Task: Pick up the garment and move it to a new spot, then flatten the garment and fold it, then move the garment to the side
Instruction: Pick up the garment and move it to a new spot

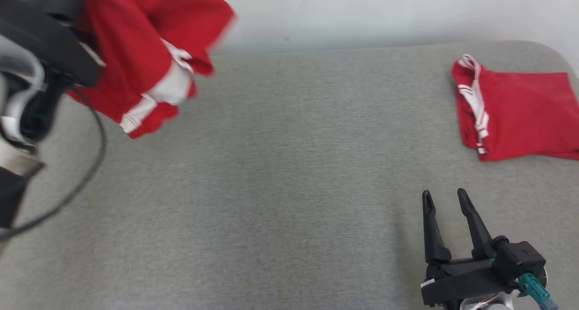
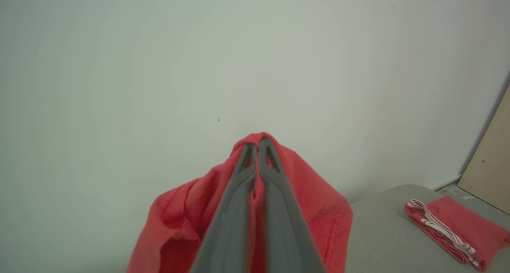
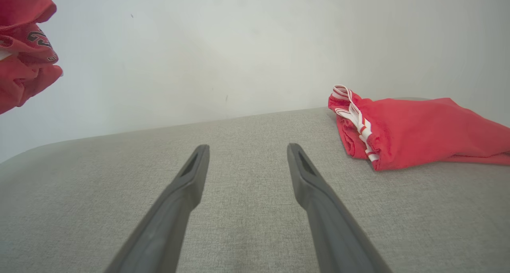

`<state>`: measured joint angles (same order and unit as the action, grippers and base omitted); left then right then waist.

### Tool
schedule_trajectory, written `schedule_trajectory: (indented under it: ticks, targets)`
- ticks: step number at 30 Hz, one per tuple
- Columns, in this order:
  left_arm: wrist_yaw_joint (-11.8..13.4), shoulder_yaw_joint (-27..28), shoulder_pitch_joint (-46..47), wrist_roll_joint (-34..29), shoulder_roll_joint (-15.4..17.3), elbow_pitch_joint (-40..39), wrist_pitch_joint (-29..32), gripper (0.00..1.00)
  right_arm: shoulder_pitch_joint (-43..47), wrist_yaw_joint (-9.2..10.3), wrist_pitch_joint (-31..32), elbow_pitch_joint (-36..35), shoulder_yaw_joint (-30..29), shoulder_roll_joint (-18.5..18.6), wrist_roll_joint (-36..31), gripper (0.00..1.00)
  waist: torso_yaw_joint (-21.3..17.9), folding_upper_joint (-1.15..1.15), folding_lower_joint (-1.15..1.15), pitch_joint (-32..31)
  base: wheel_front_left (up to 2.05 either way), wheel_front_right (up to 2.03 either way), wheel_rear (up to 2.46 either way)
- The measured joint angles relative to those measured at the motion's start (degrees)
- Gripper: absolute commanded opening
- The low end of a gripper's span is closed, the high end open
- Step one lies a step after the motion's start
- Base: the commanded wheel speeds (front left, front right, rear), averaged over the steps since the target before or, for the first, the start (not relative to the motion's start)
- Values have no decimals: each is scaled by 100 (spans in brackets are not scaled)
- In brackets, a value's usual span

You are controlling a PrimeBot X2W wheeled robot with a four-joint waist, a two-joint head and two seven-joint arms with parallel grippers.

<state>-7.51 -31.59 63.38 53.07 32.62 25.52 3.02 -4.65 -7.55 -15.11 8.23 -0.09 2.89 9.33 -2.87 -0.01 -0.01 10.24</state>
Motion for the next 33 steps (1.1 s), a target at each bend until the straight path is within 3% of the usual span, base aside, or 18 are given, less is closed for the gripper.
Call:
schedule_trajectory:
  ticks: [4, 14, 20, 29, 30, 31, 33]
  targets:
    - [49, -223, -215, -13, -158, -615, 115, 0, 15, 0, -1, -9, 38, 1, 60, 100, -216, 0, 0, -25, 0, 0, 0]
    - [524, -588, -1255, 102, -557, -1688, 159, 0, 131, 0, 0, -10, 3, 1, 79, 100, -829, 0, 1, -52, 0, 0, 0]
    - [571, -872, -2079, 199, -701, -1490, -57, 0, 131, 0, 0, -3, 59, 1, 93, 100, -1075, 0, 1, -24, 0, 0, 0]
    - [467, -1269, -2794, 57, -1078, -383, -581, 0, 96, 0, 0, 18, 168, 0, 116, 100, -1148, 1, 1, 48, 0, 0, 0]
    - [448, -1284, -2797, 22, -1124, -307, -683, 47, 89, 0, 0, 18, 172, 1, 127, 100, -1134, 1, 1, 47, 0, 0, 0]
    - [439, -1284, -2794, -4, -1182, -241, -776, 100, 82, 0, 0, 19, 169, 1, 133, 100, -1116, 1, 1, 43, 0, 0, 0]
    - [393, -1227, -2780, -8, -1288, -197, -1031, 100, 73, 0, 0, 16, 171, 1, 154, 100, -1068, 0, 1, 23, 0, 0, 0]
